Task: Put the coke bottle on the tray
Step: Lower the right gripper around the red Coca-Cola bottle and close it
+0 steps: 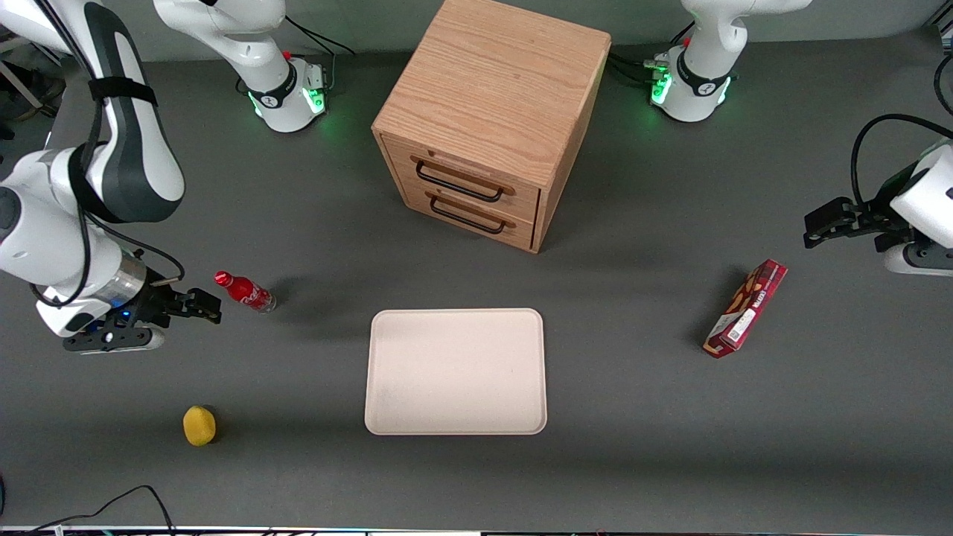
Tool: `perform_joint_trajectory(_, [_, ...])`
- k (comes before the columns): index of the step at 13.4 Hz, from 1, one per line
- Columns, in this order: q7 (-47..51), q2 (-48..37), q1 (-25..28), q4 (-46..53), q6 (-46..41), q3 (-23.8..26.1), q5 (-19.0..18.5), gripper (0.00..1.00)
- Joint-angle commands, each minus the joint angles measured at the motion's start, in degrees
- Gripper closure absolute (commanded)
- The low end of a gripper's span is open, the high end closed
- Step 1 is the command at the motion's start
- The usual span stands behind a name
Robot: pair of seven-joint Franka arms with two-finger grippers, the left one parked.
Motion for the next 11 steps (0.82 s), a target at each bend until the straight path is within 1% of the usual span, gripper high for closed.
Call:
perform_joint_trajectory(1, [1.02,0.32,0.12,-3.06,4.05,-0.01,0.07,0.09])
perform_joint_trajectory(3, [0.93,-0.37,0.12,-6.75,6.33,0.25,0.07,0.1])
perform_joint_trajectory(11, [0.14,-7.58,-0.4,-18.87,6.95,0.34,0.07,0.09])
